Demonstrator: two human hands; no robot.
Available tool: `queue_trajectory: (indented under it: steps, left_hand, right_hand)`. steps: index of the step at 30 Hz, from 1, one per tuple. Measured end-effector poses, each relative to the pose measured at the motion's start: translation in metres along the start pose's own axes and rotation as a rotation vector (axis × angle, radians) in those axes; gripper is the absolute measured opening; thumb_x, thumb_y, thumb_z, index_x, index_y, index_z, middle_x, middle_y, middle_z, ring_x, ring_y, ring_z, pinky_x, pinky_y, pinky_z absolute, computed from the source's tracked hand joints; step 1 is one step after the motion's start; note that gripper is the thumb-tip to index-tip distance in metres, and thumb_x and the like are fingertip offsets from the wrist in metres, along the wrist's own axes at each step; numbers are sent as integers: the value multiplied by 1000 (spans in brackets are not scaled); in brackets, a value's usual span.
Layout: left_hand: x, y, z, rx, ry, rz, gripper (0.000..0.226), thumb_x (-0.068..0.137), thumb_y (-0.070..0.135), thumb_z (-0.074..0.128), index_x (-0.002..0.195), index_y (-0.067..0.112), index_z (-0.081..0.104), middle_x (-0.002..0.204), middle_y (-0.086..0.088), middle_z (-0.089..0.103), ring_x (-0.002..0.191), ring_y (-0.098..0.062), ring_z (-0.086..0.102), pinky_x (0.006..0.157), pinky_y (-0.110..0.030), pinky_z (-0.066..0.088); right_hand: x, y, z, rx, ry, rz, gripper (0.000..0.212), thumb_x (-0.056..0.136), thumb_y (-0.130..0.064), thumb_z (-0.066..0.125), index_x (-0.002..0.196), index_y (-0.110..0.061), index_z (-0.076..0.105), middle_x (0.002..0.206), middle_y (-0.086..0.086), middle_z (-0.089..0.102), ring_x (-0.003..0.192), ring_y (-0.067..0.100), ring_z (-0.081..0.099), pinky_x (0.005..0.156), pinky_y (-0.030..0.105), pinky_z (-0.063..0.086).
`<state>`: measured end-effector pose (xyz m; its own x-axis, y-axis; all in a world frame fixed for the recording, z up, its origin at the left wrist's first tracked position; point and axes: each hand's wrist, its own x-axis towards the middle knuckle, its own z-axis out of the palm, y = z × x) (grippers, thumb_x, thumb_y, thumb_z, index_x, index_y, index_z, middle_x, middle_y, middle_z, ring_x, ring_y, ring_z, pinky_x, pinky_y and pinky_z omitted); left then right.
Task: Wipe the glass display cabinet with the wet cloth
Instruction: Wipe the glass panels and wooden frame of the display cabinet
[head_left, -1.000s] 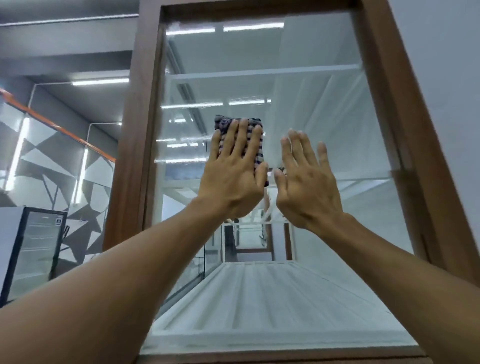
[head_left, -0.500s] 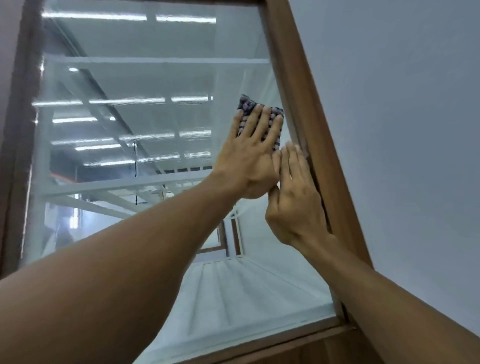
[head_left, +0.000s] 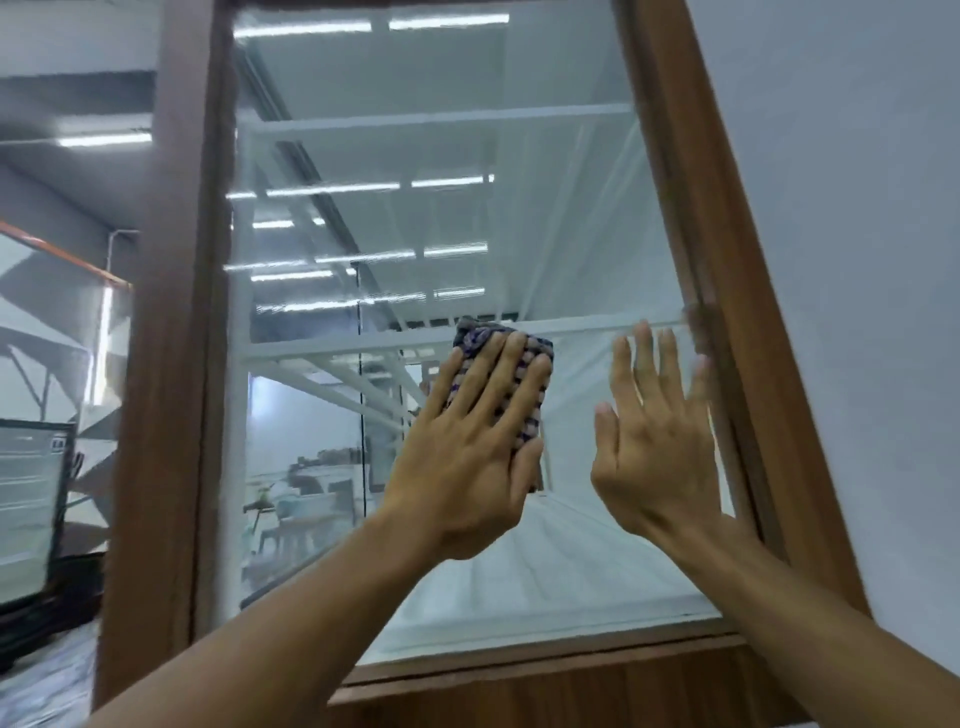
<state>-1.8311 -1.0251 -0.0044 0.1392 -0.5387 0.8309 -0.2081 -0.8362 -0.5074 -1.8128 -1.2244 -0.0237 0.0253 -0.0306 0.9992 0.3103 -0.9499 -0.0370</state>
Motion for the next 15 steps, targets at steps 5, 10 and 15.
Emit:
queue_trajectory:
  steps: [5,10,15]
  left_hand:
    - [-27,-53,-11,-19,44,-167,68,106,46,22,166,16,9,174,-7,-1,160,-20,-7,129,-49,3]
    - [-63,-100,-23,-6,67,-390,71,103,48,18,166,20,1,173,-4,-9,159,-16,-13,128,-42,-10]
    - [-70,-115,-29,-35,105,-555,73,100,49,14,165,22,-5,173,-5,-13,158,-15,-18,127,-38,-16]
  right_hand:
    - [16,-94,26,34,-72,-226,67,100,-35,26,160,-6,17,169,16,11,159,30,4,127,57,7]
    - [28,-149,41,40,-106,-267,71,98,-35,25,159,-3,15,169,17,9,158,33,2,126,63,4]
    - [27,-140,46,50,-94,-291,67,102,-30,29,162,-5,12,171,14,2,159,28,-3,127,58,4]
